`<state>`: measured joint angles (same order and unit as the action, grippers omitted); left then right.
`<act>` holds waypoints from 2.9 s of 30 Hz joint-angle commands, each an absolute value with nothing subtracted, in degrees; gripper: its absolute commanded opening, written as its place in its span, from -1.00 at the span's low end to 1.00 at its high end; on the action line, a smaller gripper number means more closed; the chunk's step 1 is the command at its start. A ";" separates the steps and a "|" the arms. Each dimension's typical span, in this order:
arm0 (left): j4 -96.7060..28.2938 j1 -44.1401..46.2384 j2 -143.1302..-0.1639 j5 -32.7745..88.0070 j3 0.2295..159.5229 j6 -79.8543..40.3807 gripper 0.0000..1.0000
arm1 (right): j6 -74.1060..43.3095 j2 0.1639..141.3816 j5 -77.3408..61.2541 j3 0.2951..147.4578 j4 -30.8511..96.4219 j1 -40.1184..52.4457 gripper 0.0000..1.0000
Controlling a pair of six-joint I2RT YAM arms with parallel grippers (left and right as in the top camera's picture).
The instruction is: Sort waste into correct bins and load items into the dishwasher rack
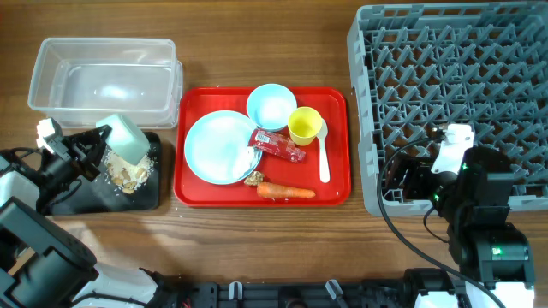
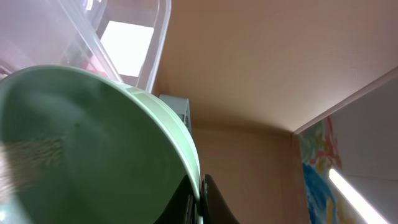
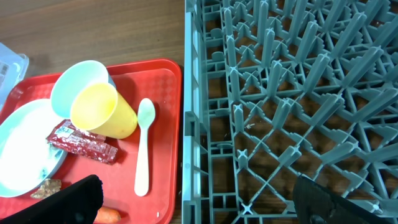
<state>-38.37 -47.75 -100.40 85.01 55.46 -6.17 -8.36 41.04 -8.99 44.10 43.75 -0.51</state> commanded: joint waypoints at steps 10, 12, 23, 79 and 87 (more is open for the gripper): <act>-38.39 -48.03 -100.53 87.24 55.51 -4.73 -0.92 | -8.99 40.95 -10.22 45.32 43.86 -0.19 0.99; -38.39 -48.03 -100.53 87.24 55.51 -4.73 -0.92 | -9.02 40.95 -10.22 45.32 43.90 -0.16 0.99; -41.08 -44.97 -99.94 87.20 55.51 -1.28 -0.92 | -8.97 40.95 -8.62 45.32 44.34 -0.19 1.00; -7.07 31.66 -103.85 9.56 60.82 -20.84 0.01 | -9.61 45.28 -9.10 45.32 45.30 -0.19 1.00; -11.31 31.59 -103.37 9.56 60.84 -21.71 -0.92 | -9.58 45.54 -9.10 45.32 45.74 -0.19 0.99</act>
<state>-9.34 31.55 -103.66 9.08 60.73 -21.50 -8.99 45.17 -8.97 44.10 45.74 -0.51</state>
